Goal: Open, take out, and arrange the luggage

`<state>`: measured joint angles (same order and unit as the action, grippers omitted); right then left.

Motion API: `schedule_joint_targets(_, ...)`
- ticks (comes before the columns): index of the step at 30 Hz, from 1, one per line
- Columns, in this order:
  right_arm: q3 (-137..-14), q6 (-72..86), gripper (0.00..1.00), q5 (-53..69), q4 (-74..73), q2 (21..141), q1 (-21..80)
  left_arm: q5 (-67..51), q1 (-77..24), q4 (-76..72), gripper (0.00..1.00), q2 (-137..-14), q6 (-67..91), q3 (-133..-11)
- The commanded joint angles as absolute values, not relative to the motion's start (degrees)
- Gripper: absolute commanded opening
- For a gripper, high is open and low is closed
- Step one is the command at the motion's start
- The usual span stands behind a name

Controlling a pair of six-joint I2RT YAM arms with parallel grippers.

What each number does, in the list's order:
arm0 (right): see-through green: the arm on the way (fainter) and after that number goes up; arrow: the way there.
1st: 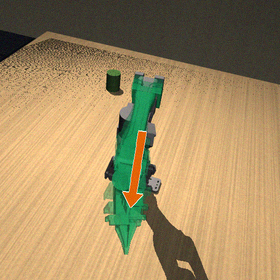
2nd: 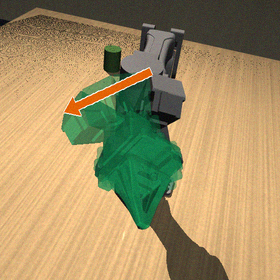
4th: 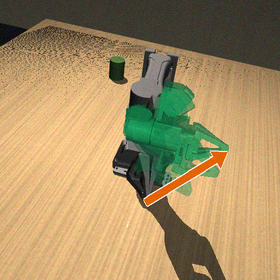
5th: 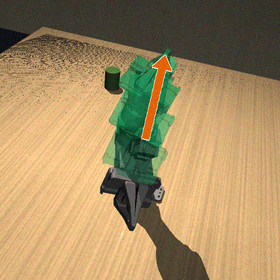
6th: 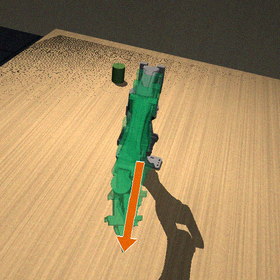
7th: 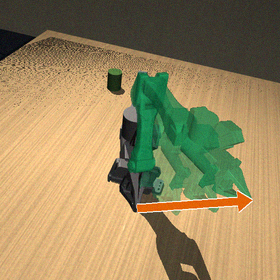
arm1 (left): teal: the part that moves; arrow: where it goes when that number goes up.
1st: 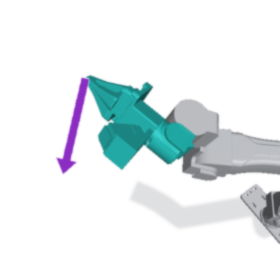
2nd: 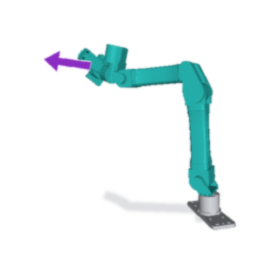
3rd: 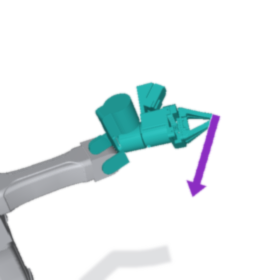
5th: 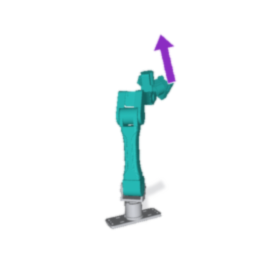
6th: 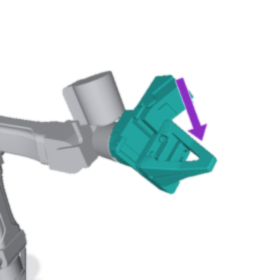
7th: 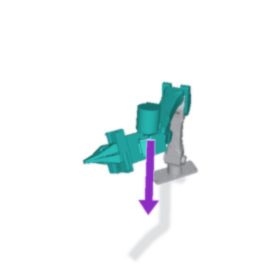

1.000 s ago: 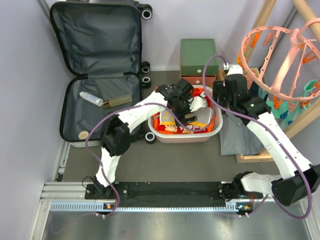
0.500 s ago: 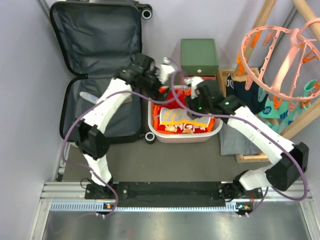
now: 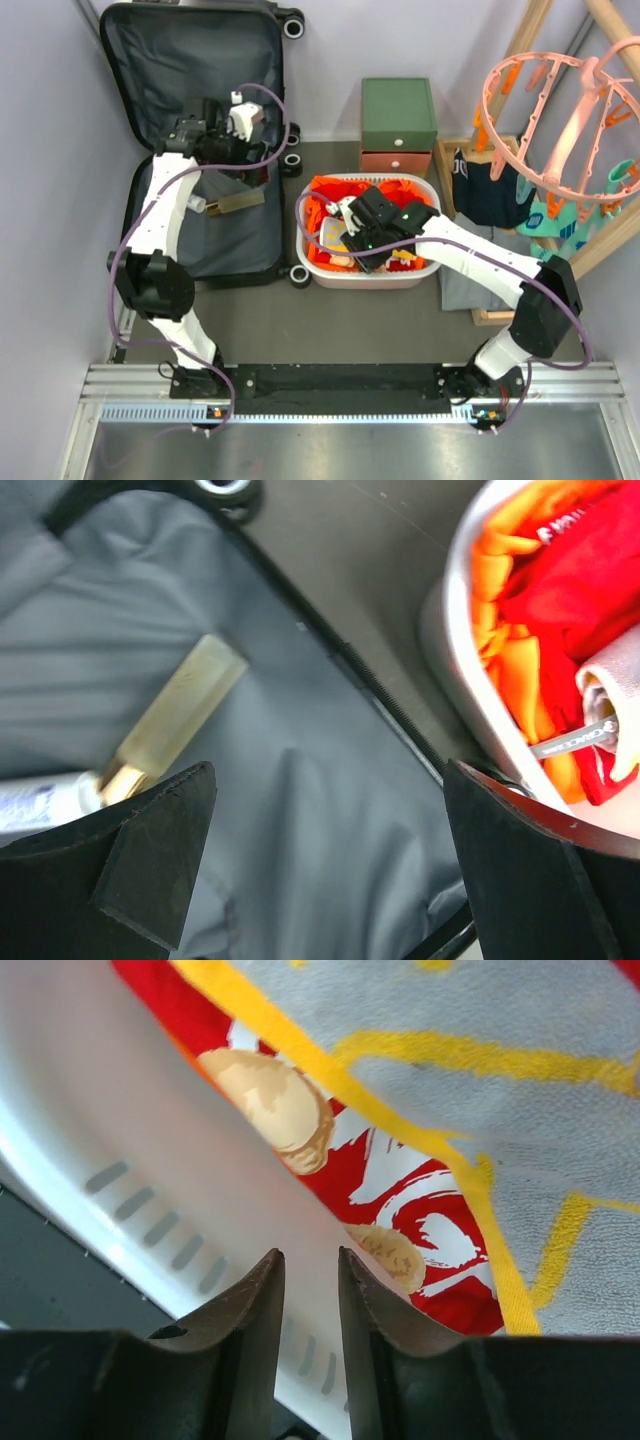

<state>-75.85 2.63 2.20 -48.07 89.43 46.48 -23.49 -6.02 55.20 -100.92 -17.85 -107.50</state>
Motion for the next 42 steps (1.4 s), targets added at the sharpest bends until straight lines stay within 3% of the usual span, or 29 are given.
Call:
schedule_joint_targets(1, -74.4, 5.0, 0.29, 11.0, -56.0, 84.5, 52.4, -23.2, -3.6, 54.4, 0.99, -95.0, -17.2, -106.5)
schedule_joint_targets(7, -71.5, 6.2, 0.28, 12.8, -61.3, 80.3, 61.1, -20.8, -0.5, 53.0, 0.99, -92.7, -17.9, -103.1)
schedule_joint_targets(15, -67.0, 5.5, 0.27, 16.1, -64.5, 76.6, 64.4, -19.3, 3.3, 52.2, 0.99, -93.6, -17.7, -100.4)
schedule_joint_targets(25, -72.6, 3.9, 0.22, 25.2, -71.6, 71.8, 67.8, -18.7, 4.0, 52.2, 0.99, -92.9, -18.3, -99.9)
schedule_joint_targets(27, -75.0, 3.7, 0.24, 22.9, -72.2, 71.1, 67.8, -18.8, 4.0, 52.0, 0.99, -92.6, -18.5, -99.5)
schedule_joint_targets(28, -76.5, 4.5, 0.32, 19.4, -72.1, 71.0, 67.7, -18.8, 4.1, 51.9, 0.99, -92.6, -18.5, -99.4)
schedule_joint_targets(30, -83.2, 5.1, 0.39, 6.5, -70.5, 72.0, 67.2, -18.7, 4.1, 51.6, 0.99, -92.8, -18.3, -99.5)
schedule_joint_targets(31, -85.7, 5.5, 0.48, 3.3, -69.8, 72.7, 64.6, -18.8, 4.2, 51.5, 0.99, -93.0, -18.2, -99.6)
schedule_joint_targets(32, -90.7, 5.6, 0.49, 0.6, -68.6, 73.5, 62.4, -18.8, 4.2, 51.4, 0.99, -93.1, -17.9, -99.9)
schedule_joint_targets(38, -100.7, 13.6, 0.50, -15.7, -56.4, 82.2, 41.7, -19.2, 4.3, 51.4, 0.99, -93.8, -16.3, -99.5)
schedule_joint_targets(42, -102.8, 16.6, 0.49, -15.2, -46.7, 89.2, 32.9, -18.7, 4.2, 50.6, 0.99, -93.2, -16.0, -97.6)
